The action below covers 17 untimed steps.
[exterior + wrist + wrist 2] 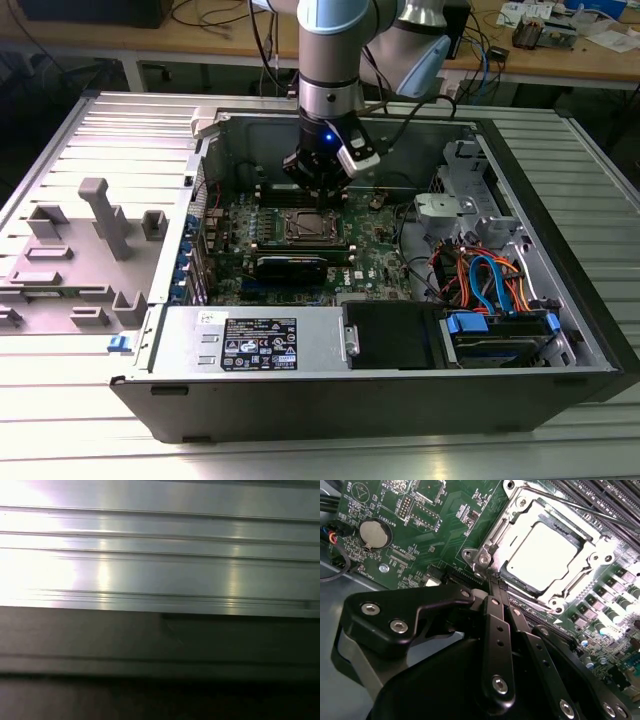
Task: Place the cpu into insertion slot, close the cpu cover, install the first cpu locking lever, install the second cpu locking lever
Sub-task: 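Install the first cpu locking lever, then install the second cpu locking lever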
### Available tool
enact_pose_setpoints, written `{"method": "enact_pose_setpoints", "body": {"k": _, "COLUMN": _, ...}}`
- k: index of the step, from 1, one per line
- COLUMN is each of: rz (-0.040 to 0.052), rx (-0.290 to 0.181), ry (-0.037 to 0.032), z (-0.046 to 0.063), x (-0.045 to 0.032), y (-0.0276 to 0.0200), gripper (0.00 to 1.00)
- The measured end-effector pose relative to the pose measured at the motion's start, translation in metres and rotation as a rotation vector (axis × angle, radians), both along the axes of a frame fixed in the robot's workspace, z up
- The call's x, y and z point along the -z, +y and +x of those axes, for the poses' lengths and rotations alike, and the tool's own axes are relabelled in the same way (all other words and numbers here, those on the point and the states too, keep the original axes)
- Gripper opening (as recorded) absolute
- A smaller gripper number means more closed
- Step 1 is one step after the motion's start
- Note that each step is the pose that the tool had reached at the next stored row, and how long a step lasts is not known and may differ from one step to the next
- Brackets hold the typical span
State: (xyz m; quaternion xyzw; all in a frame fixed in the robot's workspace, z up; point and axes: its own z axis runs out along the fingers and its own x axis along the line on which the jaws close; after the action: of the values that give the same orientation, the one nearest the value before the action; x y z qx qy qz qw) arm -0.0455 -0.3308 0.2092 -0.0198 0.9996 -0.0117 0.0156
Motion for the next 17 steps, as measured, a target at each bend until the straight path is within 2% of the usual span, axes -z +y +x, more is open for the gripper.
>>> {"method": "enact_pose_setpoints", "body": {"k": 3, "rz": -0.0001, "rx": 0.0, "ry": 0.0, "z": -0.0001, "x": -0.0001, "y": -0.0037, "gripper": 0.11}}
{"method": "enact_pose_setpoints", "body": {"k": 11, "rz": -0.0002, "rx": 0.0, "ry": 0.0001, "z": 0.0, "x": -0.0001, "y": -0.0054, "gripper": 0.11}}
{"method": "enact_pose_setpoints", "body": {"k": 17, "rz": -0.0001, "rx": 0.0, "ry": 0.0, "z": -0.0001, "x": -0.0001, "y": -0.0089, "gripper": 0.11}}
